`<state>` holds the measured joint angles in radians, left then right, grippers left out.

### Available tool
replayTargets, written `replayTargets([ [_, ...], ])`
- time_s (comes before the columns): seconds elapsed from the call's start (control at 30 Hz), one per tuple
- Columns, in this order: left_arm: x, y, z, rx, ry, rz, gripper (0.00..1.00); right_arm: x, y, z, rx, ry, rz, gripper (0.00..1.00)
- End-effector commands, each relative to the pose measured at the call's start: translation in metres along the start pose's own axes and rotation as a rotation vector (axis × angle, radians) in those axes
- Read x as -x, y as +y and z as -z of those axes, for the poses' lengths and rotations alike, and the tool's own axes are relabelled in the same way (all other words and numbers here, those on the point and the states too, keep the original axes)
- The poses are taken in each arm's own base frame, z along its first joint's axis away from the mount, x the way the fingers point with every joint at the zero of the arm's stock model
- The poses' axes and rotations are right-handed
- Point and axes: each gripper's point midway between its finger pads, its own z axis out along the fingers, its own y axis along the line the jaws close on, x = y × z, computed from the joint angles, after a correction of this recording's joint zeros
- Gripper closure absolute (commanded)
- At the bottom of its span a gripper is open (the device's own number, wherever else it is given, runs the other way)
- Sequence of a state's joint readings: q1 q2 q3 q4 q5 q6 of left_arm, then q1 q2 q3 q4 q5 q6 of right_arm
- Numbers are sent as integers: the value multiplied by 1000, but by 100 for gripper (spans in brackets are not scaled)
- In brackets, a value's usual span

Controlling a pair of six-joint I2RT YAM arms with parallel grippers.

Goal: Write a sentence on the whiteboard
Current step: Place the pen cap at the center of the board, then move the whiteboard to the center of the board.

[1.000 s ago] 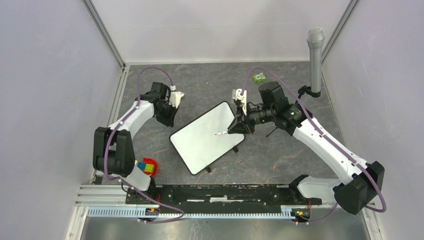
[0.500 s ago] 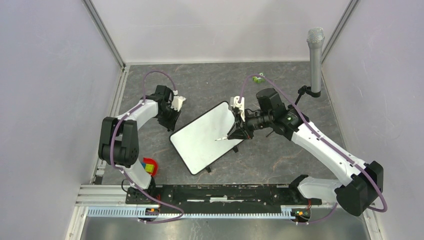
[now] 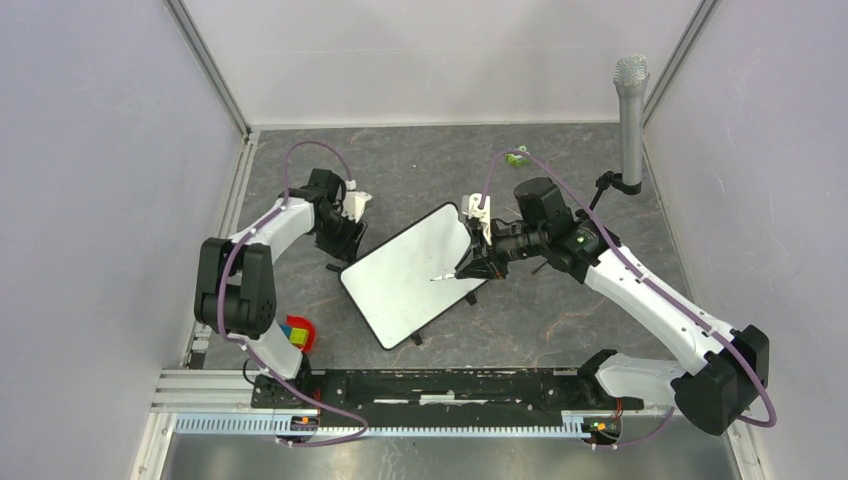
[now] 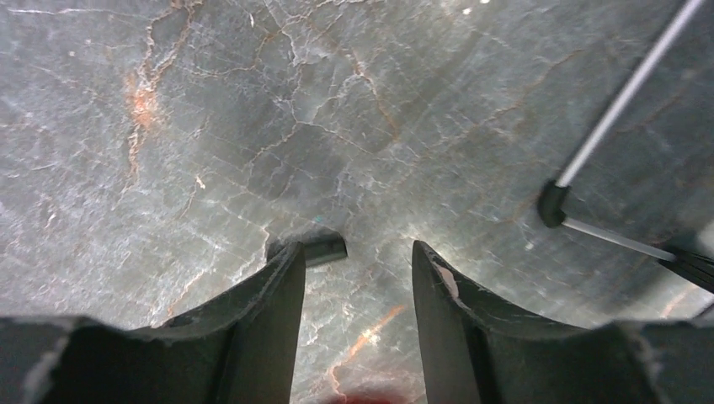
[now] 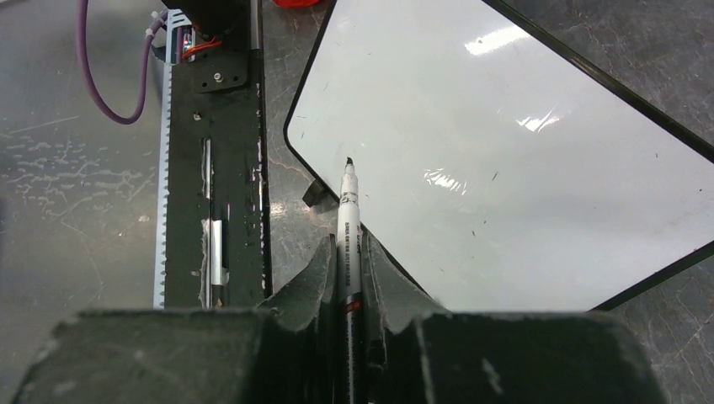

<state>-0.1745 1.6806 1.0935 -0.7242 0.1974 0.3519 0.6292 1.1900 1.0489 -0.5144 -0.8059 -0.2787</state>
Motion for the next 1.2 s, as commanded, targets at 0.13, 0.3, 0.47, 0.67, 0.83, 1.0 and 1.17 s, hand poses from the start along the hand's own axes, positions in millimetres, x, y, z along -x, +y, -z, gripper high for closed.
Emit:
replayTargets([
  [0.13,54,-10,101,-113,-276,47,41,7,0,4,-22,-32,76,100],
  [0.3,62,-56,154,-369,-396,-54,36,7,3,6,-36,-65,95,100],
  [0.47,55,-100,161,-588,-374,-100,34,9,3,3,-32,-79,93,100],
  [0.67,60,-122,142,-723,-310,-92,37,10,7,-4,-15,-68,110,100],
  [0.83,63,-132,125,-758,-251,-115,48,9,9,-6,-10,-57,126,100],
  [1.0,63,-147,106,-775,-181,-172,79,5,11,-7,-5,-43,133,100],
  [1.17,65,-156,88,-770,-116,-211,97,5,14,-7,7,-37,137,100],
])
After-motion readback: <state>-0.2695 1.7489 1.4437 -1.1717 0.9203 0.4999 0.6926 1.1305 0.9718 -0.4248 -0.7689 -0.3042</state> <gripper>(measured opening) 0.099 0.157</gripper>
